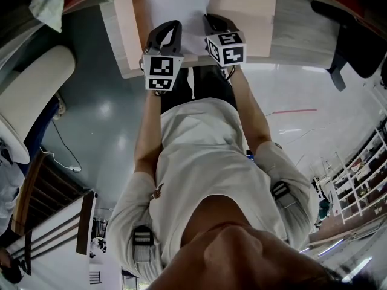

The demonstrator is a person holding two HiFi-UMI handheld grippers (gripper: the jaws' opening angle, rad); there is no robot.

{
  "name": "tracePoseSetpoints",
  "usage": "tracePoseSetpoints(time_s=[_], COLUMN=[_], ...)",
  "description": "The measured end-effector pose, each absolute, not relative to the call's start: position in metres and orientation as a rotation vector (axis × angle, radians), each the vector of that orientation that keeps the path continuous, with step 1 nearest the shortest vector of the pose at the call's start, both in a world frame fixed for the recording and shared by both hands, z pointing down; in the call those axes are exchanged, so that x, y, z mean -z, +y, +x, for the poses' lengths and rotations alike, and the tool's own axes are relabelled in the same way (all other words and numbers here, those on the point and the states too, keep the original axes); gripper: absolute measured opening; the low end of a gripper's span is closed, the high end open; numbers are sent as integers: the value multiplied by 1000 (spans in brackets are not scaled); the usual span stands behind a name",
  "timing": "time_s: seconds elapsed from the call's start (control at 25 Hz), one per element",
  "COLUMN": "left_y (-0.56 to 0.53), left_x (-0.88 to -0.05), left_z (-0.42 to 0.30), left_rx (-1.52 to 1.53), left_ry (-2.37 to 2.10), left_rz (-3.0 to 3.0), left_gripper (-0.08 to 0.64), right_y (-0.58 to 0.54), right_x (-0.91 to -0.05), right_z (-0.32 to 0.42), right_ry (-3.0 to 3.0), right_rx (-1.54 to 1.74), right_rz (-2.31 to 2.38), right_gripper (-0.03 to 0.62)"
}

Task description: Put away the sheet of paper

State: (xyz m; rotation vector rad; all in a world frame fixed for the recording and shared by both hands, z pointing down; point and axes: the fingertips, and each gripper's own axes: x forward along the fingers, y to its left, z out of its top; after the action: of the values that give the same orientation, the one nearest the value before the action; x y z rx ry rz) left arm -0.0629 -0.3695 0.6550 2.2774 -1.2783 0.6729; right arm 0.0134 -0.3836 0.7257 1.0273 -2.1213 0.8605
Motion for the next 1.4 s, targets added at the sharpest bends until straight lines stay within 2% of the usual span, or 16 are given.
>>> tracePoseSetpoints(time_s=[1.4], left_y=[-356], left_x=[-658], left_z=[-87], left_rx=[-669], left_ry=[-1296], left_rz=[2251], left_gripper=[21], right_y=[-376], right_x=[-743], right_z=[-39], right_ry=[-2099], right_rx=[-900], right_rz=[973], right_gripper=[21])
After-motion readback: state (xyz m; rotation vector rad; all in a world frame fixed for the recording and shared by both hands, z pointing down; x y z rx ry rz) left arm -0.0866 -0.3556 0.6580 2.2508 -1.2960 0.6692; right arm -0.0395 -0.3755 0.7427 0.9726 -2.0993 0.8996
